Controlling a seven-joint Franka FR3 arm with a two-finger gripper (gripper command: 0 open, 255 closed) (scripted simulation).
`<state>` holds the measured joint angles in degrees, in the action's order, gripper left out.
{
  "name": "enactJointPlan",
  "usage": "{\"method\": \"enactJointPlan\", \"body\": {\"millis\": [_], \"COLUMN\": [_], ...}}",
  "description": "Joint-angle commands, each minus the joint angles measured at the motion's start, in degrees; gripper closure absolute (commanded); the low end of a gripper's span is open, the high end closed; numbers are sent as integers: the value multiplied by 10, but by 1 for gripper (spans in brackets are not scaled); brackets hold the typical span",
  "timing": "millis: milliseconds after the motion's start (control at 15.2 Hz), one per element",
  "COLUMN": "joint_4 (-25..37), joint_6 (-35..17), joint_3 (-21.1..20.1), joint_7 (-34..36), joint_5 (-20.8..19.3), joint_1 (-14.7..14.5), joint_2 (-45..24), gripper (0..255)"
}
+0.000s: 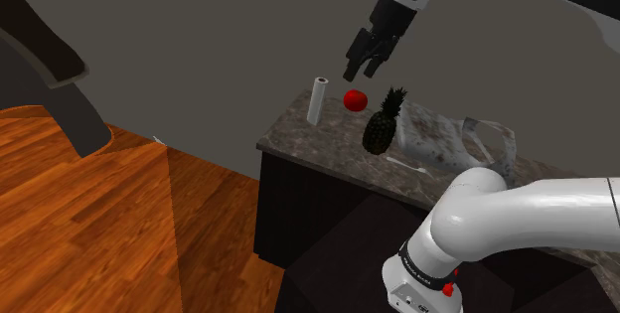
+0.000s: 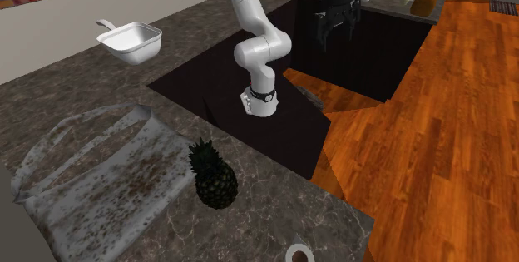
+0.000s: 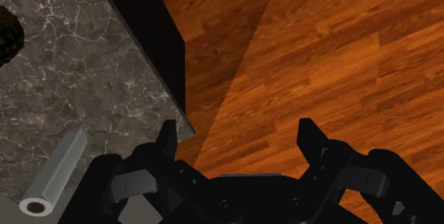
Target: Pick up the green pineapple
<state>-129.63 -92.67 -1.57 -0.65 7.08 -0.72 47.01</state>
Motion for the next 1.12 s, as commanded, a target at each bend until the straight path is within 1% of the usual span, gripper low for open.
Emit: {"method": "enactJointPlan", "body": {"millis": [0, 528, 1056], "joint_4": [0, -15, 2], "joint_6": [0, -30, -67], "joint_3": [0, 82, 165], "joint_7": [0, -74, -145], "joint_5": [0, -57, -106], "joint_1": [0, 39, 74], "joint_2": [0, -40, -110], "gripper": [0, 0, 0]}}
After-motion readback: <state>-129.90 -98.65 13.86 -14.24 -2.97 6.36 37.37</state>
